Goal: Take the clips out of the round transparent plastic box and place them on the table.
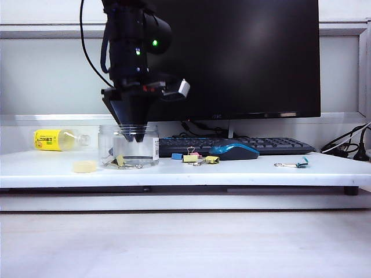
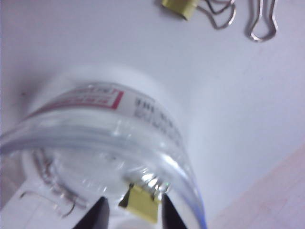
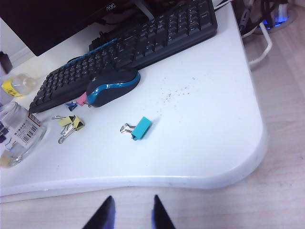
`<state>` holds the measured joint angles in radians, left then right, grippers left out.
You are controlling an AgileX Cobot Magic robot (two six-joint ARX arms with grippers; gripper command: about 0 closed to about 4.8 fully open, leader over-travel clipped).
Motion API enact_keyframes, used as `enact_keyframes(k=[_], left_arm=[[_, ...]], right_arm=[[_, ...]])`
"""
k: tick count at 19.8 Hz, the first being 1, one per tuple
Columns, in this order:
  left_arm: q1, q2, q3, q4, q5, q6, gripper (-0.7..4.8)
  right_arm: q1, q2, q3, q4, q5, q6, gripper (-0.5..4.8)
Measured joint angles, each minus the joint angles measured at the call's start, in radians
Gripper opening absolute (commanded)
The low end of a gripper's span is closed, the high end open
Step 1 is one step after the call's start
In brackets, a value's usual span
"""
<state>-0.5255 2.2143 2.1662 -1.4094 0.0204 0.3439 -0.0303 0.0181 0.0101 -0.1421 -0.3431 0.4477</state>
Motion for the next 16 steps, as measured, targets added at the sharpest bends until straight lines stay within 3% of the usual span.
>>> enact_keyframes(k=[9,16], left_arm=[[0.0,0.077,0.0,0.062,0.018,-0.024,1.55],[0.0,0.079,0.002,0.174,-0.034,-0.072,1.55]], right_arm=[[0.0,0.0,0.0,0.0,0.0,0.0,1.07],[0.0,0.0,0.0,0.0,0.0,0.0,1.07]])
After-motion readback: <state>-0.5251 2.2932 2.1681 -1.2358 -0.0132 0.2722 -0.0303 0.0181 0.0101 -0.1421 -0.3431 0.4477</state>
